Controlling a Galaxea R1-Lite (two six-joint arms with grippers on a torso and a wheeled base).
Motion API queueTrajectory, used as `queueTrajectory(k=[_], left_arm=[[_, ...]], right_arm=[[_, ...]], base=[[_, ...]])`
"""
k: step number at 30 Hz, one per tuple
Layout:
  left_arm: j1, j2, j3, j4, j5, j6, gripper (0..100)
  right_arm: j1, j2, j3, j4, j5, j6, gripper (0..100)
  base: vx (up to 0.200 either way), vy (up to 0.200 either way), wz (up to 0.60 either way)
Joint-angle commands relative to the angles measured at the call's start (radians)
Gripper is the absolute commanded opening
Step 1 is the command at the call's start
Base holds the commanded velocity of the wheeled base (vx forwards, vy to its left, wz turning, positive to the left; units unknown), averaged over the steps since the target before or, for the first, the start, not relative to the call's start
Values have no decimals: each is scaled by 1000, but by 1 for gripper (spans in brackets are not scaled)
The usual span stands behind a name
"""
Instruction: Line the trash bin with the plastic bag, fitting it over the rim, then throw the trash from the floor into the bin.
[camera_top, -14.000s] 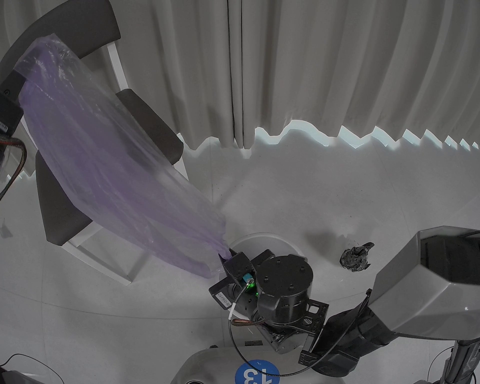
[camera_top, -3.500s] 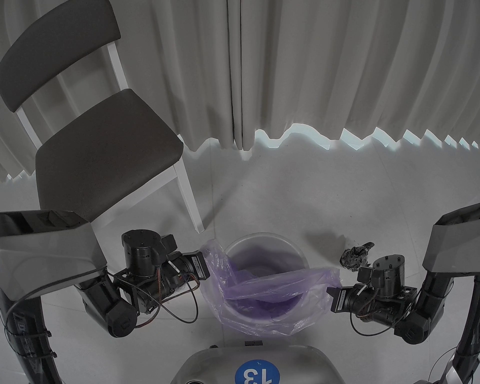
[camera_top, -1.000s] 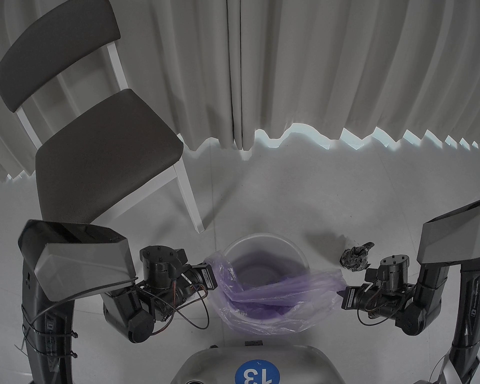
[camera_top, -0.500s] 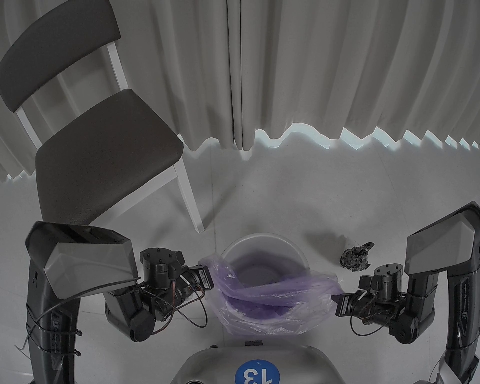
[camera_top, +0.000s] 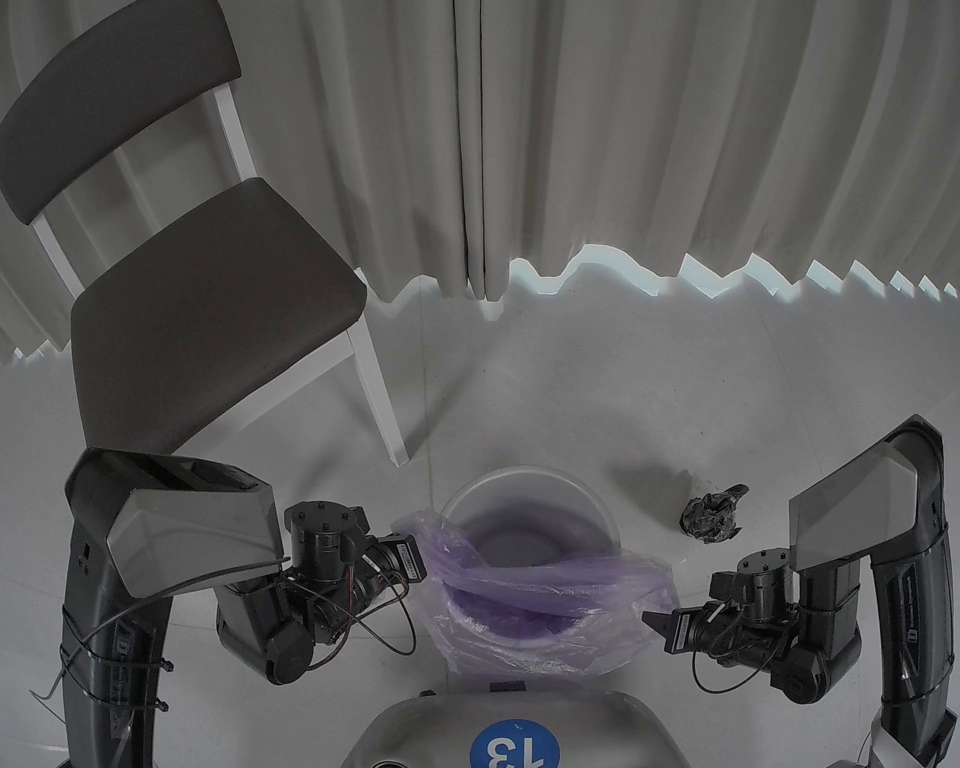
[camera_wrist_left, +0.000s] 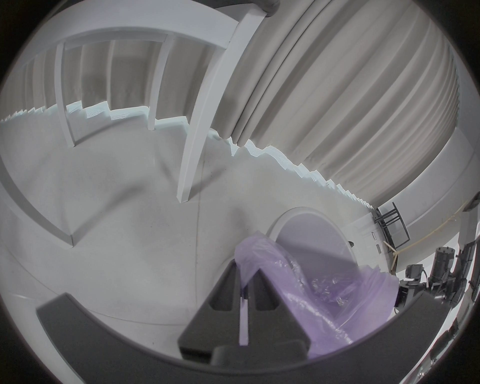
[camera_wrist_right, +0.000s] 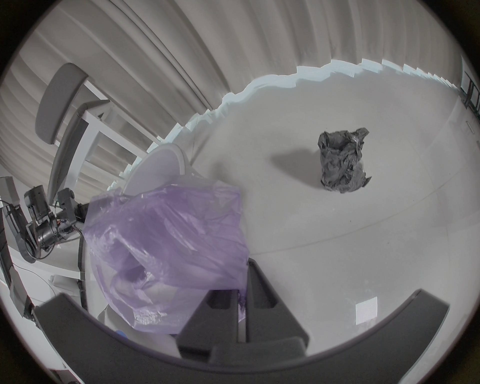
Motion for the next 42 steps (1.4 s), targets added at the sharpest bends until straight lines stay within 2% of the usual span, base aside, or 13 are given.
queueTrajectory(k=[1,8,15,16,19,22,24,25,28,30,33,37,42], left_arm=[[0,-12,7,0,0,1,0],[0,-13,16,-12,0,1,0],[-2,-13,14,-12,0,2,0],[-2,-13,17,-11,0,7,100],[-2,-13,16,-8,2,8,100],[0,-15,14,-9,2,7,100],[1,-16,16,-11,2,8,100],[1,-30,17,-6,2,7,100],[-2,-47,33,-11,2,10,100],[-3,-66,51,-5,2,16,100],[0,-78,79,22,3,71,100],[27,-79,134,26,54,209,100],[53,-81,138,32,83,240,100]], right_arm=[[-2,-61,28,-13,10,0,100],[-10,-128,79,-12,30,-5,100],[-10,-280,140,10,30,-37,100],[-5,-368,149,53,31,-52,100],[1,-464,143,123,30,-55,100],[12,-696,71,329,22,-49,100],[13,-742,51,376,19,-48,100],[18,-866,-15,533,15,-42,100],[67,-981,-141,814,-1,-12,100],[122,-1021,-251,1011,-58,-12,100],[203,-1018,-375,1182,-156,-14,100],[283,-976,-477,1286,-225,-48,100],[323,-894,-501,1286,-259,-155,100]], base=[[0,0,0],[0,0,0],[0,0,0],[0,0,0],[0,0,0],[0,0,0],[0,0,0],[0,0,0],[0,0,0],[0,0,0],[0,0,0],[0,0,0],[0,0,0]])
